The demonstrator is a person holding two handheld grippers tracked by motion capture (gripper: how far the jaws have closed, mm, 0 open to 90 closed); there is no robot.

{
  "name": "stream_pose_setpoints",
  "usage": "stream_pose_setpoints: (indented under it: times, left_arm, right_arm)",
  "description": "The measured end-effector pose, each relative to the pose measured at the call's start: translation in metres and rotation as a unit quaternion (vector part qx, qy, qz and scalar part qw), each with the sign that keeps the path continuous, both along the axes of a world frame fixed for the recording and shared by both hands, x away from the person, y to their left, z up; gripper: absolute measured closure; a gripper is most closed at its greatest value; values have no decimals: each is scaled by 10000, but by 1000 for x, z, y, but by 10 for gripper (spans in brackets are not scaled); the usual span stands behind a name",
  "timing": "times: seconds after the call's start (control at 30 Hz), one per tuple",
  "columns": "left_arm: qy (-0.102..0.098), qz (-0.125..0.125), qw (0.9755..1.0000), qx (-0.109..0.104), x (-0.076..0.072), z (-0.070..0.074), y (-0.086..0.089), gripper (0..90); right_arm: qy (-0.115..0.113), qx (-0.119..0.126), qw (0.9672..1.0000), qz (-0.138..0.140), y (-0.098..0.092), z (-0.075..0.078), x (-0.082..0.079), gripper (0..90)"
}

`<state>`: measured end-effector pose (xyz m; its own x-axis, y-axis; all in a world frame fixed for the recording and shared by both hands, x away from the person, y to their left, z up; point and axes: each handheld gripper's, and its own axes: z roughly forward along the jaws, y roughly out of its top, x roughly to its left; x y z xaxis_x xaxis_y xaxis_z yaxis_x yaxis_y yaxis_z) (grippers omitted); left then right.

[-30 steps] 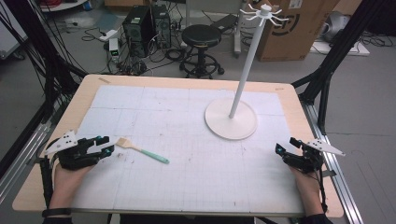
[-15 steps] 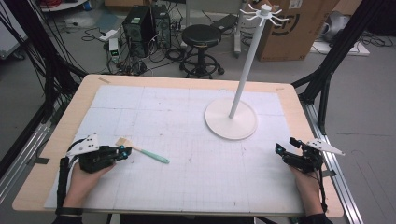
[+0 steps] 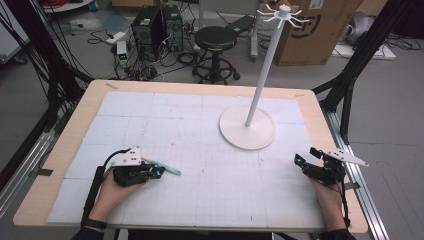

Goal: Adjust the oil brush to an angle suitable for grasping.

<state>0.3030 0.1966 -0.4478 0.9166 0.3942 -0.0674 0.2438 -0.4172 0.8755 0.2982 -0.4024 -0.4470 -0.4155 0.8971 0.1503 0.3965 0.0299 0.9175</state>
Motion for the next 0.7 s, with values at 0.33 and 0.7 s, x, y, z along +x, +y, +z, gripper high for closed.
stream_pose_setpoints:
  times: [0.33,0.7]
  left_arm:
    - [149,27,9971,750,7,-2,-22,899]
    - [167,513,9948,865,22,0,-36,899]
  right_arm:
    - [11,-13,10000,2,0,0,0,229]
    - [15,-5,10000,-8,0,0,1,233]
